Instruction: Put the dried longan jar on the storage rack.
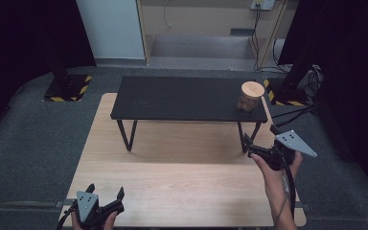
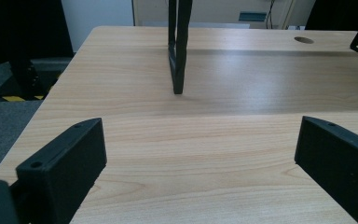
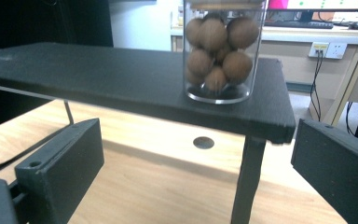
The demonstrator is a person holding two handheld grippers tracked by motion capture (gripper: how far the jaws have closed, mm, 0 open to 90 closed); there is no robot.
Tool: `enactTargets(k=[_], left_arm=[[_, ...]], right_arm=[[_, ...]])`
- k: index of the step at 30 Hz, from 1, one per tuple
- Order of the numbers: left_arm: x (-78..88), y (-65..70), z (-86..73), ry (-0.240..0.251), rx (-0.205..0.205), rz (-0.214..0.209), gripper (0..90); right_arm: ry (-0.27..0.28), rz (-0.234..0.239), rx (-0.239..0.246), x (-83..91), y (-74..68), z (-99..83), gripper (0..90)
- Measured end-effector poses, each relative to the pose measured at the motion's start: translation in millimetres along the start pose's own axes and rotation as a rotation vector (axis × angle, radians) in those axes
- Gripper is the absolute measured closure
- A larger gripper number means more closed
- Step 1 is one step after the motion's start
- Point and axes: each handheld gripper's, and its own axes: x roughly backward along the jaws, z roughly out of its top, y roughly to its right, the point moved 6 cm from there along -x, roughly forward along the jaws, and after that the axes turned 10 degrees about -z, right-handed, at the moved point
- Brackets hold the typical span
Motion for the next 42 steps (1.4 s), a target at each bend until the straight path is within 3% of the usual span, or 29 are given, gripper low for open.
enactTargets(k=[13,16,23,36,42], left_arm=[[0.6,3.8,1.6,0.004,-0.008,-0.009,0.8],[1.0,4.9,1.7,0.004,-0.012,-0.011,0.8],[1.9,6.1,1.0,0.004,-0.01,-0.009,0.8],[-1.0,8.7,0.9,0.0,-0.015,-0.011,0.8],[-1.3,9.3,0.8,0.0,-0.014,-0.01,0.8]], right_arm=[[0.004,0.012,-0.002,22.2,1.4,-18.4,2.7],[0.004,0.003,0.003,27.2,1.4,-24.6,2.7],[0.021,-0.031,-0.038,42.7,2.2,-46.6,2.9],[0.007,-0.02,-0.044,55.3,2.0,-79.0,3.0],[0.0,-0.02,-0.044,56.8,4.2,-83.3,3.0]])
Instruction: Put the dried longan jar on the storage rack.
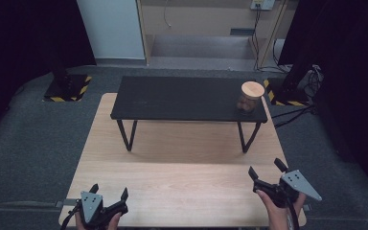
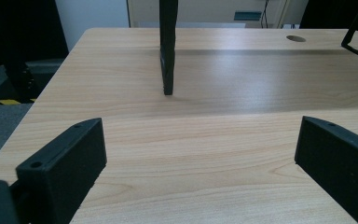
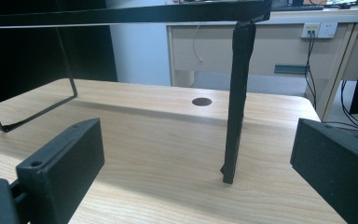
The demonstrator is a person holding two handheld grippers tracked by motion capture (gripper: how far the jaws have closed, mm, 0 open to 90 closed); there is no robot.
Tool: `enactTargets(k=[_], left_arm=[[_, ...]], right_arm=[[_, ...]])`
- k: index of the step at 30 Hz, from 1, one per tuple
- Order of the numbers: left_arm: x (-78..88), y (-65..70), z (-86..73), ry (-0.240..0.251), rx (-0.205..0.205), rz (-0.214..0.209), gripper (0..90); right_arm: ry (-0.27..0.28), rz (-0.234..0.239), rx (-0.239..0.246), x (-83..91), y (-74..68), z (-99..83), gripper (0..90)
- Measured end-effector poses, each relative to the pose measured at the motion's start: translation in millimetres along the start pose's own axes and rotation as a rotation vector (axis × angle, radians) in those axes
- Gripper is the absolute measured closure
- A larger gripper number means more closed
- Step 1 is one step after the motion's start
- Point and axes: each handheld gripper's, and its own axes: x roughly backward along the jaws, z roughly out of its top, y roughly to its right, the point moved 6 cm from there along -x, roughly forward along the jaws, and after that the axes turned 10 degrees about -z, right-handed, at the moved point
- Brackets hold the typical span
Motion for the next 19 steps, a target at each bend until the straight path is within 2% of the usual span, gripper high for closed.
enactTargets(k=[19], left_arm=[[-0.3,6.3,4.1,0.004,-0.011,-0.009,0.8]], right_arm=[[0.006,-0.01,-0.019,2.3,6.6,-1.5,2.5]])
